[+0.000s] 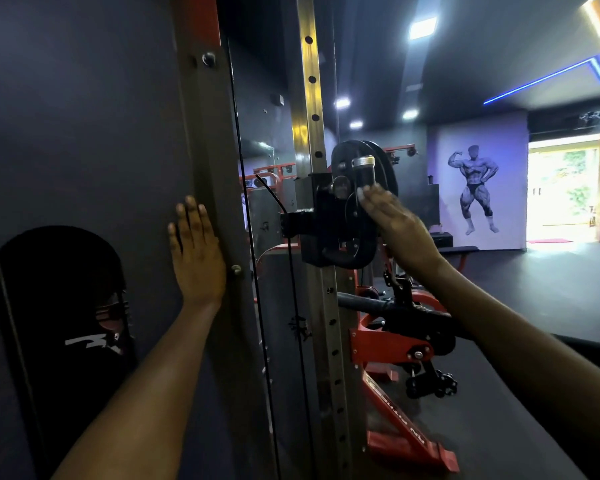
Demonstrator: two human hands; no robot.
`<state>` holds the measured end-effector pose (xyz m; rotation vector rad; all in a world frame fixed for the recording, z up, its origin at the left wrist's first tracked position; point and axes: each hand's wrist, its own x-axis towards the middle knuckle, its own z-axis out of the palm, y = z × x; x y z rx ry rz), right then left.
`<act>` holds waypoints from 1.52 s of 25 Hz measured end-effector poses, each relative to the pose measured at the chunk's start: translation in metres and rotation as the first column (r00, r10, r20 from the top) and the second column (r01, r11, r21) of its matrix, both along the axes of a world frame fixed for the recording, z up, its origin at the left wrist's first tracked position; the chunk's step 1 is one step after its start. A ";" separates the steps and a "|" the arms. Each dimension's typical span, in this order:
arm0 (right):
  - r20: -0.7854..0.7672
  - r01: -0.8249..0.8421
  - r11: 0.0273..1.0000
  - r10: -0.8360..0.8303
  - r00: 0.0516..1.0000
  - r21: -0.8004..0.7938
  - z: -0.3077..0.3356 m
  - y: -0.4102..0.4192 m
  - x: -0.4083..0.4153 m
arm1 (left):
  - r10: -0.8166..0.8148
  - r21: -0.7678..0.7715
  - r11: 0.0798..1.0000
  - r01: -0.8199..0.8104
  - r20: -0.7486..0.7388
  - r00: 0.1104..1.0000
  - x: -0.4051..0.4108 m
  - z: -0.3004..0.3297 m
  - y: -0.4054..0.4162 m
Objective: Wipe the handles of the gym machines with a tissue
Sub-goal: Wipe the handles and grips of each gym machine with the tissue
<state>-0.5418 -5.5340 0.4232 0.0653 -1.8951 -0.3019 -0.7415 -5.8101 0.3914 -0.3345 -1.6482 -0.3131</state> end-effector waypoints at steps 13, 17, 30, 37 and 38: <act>-0.059 0.189 0.864 -0.183 0.981 0.466 -0.045 0.009 -0.025 | -0.029 0.068 0.997 0.022 0.102 0.994 0.009 -0.034 0.001; -0.014 0.286 0.843 -0.315 0.949 0.456 -0.043 -0.019 -0.038 | -0.023 0.055 0.998 0.018 0.095 0.995 0.010 -0.037 0.000; -0.714 -0.641 0.493 0.056 0.698 -0.588 -0.034 -0.066 -0.037 | -0.029 0.054 0.998 0.024 0.086 0.996 0.007 -0.035 -0.002; -0.511 -0.510 0.110 0.023 0.859 -0.853 -0.074 -0.079 -0.034 | -0.031 0.037 0.999 0.027 0.122 0.992 0.008 -0.042 -0.002; -0.502 -0.500 0.103 0.002 0.865 -0.860 -0.063 -0.073 -0.034 | -0.041 0.040 0.999 0.036 0.127 0.991 0.008 -0.043 -0.001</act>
